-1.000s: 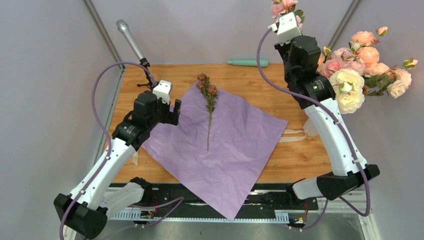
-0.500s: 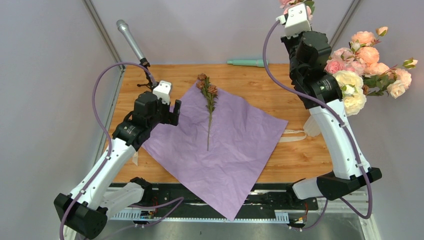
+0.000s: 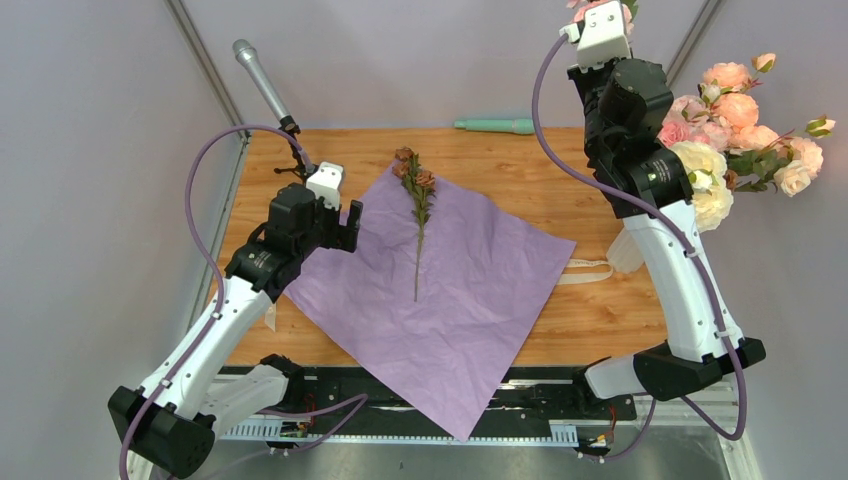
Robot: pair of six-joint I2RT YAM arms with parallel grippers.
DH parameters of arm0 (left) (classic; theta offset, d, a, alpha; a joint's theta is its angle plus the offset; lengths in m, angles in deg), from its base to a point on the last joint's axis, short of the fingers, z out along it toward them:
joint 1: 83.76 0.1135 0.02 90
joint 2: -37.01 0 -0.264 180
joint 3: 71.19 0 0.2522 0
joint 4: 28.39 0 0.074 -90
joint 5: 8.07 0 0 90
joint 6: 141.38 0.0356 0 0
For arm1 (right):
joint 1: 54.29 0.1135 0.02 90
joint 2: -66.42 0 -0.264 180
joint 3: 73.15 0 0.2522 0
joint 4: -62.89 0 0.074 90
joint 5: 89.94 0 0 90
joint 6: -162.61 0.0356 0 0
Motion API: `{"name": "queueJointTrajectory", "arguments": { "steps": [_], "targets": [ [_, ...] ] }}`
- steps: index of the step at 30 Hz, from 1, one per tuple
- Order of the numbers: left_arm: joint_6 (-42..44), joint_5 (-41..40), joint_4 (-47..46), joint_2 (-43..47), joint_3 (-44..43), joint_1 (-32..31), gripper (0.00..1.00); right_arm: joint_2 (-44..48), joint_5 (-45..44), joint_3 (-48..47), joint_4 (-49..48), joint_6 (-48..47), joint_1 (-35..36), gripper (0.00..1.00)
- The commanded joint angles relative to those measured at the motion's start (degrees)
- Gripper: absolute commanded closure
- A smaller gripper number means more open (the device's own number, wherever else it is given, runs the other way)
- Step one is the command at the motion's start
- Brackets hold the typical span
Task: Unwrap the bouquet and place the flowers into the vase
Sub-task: Insert the fake flower into the vase.
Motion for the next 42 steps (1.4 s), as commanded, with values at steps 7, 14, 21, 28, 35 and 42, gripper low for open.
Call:
{"name": "queueJointTrajectory", "arguments": {
  "steps": [7, 14, 21, 28, 35, 42],
  "targets": [
    [0.54, 0.60, -1.30, 0.12, 0.00, 0.22, 0.00, 1.25, -2.16, -3.34, 0.99, -0.01, 0.22, 1.00],
    [0.54, 0.74, -1.31, 0.20, 0.08, 0.24, 0.00, 1.36, -3.50, -1.19, -0.53, -2.03, 0.22, 1.00],
    [0.54, 0.78, -1.27, 0.37, 0.09, 0.21, 0.00, 3.09, -4.82, 3.66, -5.47, -3.63, -0.04, 1.00],
    [0.63, 0.80, -1.36, 0.37, 0.09, 0.19, 0.00, 5.95, -6.30, 9.27, -11.02, -3.62, -1.37, 1.00],
    [0.63, 0.94, -1.34, 0.40, 0.17, 0.23, 0.00, 8.19, -7.24, 14.12, -14.94, -2.82, -2.98, 1.00],
    [0.72, 0.98, -1.40, 0.38, 0.19, 0.24, 0.00, 9.08, -6.89, 16.59, -15.35, -1.31, -4.70, 1.00]
  ]
}}
